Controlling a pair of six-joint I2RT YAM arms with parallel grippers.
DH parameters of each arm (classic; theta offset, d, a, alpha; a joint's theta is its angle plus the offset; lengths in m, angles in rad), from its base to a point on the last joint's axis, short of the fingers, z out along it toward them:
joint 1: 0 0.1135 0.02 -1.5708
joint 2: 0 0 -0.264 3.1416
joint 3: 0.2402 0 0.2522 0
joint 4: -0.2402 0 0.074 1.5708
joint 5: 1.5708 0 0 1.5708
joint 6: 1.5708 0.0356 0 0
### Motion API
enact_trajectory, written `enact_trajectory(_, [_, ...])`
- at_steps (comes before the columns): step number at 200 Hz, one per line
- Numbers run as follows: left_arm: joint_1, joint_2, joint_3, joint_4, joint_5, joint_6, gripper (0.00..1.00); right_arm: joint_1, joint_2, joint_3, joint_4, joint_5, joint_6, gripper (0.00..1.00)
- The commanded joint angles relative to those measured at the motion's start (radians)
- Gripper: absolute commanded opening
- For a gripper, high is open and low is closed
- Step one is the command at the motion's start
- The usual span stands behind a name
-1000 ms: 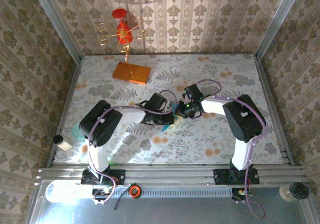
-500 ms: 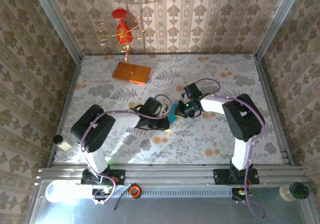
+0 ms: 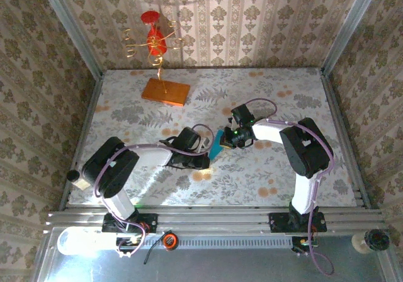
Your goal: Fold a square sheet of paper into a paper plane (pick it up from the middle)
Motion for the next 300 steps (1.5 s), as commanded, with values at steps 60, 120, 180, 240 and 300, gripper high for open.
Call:
enact_trajectory(60, [-0.021,-0.202,-0.017,-0.179,-0.055,-0.035,0.0,0.018,0.019,-0.072,-0.093,0.051,0.005,0.09])
enact_trajectory(120, [-0.017,-0.052,0.075,0.041,-0.059,-0.118,0.0,0.078,-0.082,-0.125,0.003,0.016,0.118,0.1])
enact_trajectory(180, [-0.024,0.041,0.049,0.069,-0.07,-0.144,0.0,0.055,-0.107,-0.12,0.052,-0.026,0.13,0.1])
enact_trajectory(240, [-0.025,0.063,0.019,0.053,-0.083,-0.143,0.0,-0.026,-0.179,-0.144,0.193,-0.138,0.11,0.13])
enact_trajectory(300, [-0.024,0.067,0.027,0.041,-0.083,-0.14,0.0,-0.047,-0.126,-0.11,0.112,-0.119,0.009,0.12])
